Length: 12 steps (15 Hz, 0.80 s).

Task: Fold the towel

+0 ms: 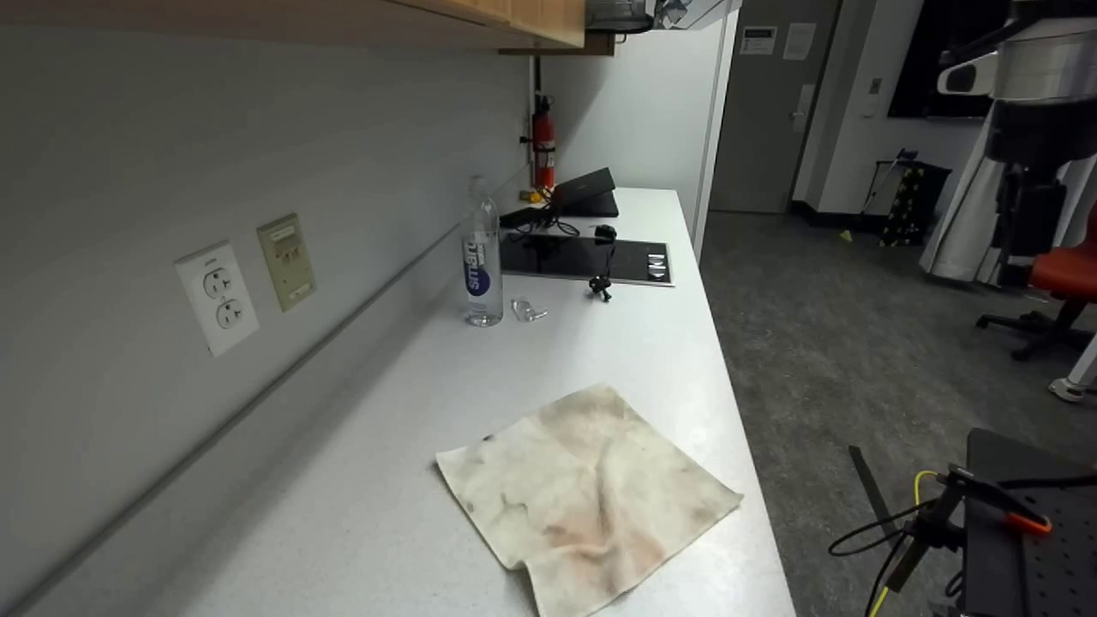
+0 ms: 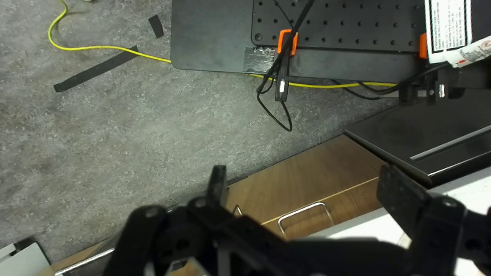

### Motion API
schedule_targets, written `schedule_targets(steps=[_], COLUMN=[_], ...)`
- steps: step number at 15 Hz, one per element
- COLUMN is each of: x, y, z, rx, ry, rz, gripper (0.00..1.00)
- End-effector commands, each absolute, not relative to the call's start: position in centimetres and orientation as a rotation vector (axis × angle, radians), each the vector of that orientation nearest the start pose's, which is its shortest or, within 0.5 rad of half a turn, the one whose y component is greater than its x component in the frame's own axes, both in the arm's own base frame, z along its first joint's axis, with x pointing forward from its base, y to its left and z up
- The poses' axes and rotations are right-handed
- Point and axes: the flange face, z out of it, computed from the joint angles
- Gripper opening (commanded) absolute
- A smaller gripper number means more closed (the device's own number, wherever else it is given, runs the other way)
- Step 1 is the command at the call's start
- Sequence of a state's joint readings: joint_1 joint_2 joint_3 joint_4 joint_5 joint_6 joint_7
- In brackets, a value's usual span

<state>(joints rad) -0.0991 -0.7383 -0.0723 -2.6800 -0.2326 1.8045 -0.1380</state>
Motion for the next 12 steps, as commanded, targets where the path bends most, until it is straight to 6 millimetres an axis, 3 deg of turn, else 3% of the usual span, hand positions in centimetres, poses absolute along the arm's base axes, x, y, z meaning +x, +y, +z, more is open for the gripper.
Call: schedule_targets(steps=[1,12], x=[30.24,30.29], y=[-7.13,-7.17], z=[44.3,44.27], rx=[-3.281,-3.287], ry=[-0.096,-0.118], rz=[0.264,0.265], gripper=[1.0,1.0])
